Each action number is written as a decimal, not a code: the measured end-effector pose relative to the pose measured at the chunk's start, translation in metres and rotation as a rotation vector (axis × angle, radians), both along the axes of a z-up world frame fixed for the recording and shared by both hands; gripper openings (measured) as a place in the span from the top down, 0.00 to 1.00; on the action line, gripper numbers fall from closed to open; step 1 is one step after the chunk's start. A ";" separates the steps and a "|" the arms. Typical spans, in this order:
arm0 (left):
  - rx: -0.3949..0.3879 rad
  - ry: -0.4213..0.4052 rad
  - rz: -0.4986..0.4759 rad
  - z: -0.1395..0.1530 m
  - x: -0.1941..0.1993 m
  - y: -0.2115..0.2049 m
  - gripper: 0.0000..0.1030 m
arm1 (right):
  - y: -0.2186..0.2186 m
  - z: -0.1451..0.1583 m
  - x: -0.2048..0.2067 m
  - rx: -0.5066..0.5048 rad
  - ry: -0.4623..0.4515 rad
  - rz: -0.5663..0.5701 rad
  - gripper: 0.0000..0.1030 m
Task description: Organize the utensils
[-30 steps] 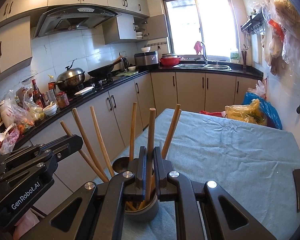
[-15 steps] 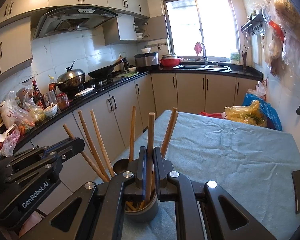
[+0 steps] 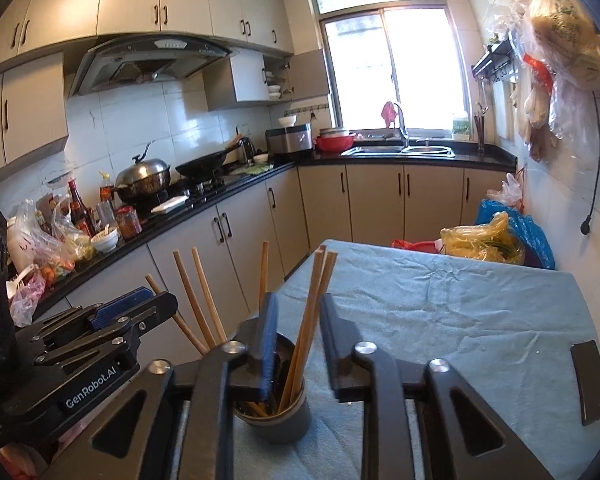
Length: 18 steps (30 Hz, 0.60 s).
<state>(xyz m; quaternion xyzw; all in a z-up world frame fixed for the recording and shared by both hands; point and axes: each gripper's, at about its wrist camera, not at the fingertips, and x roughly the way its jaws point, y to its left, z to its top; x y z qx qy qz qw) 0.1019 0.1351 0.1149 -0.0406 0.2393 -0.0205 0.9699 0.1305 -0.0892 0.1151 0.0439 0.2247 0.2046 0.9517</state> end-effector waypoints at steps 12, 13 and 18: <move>0.073 -0.018 0.096 -0.001 -0.035 -0.014 0.20 | -0.041 -0.005 -0.042 -0.004 -0.034 -0.117 0.19; 0.085 -0.014 0.114 -0.003 -0.040 -0.016 0.18 | -0.044 -0.007 -0.045 -0.010 -0.034 -0.130 0.13; 0.136 0.011 0.185 -0.023 -0.064 -0.028 0.06 | -0.059 -0.030 -0.066 -0.079 -0.007 -0.185 0.02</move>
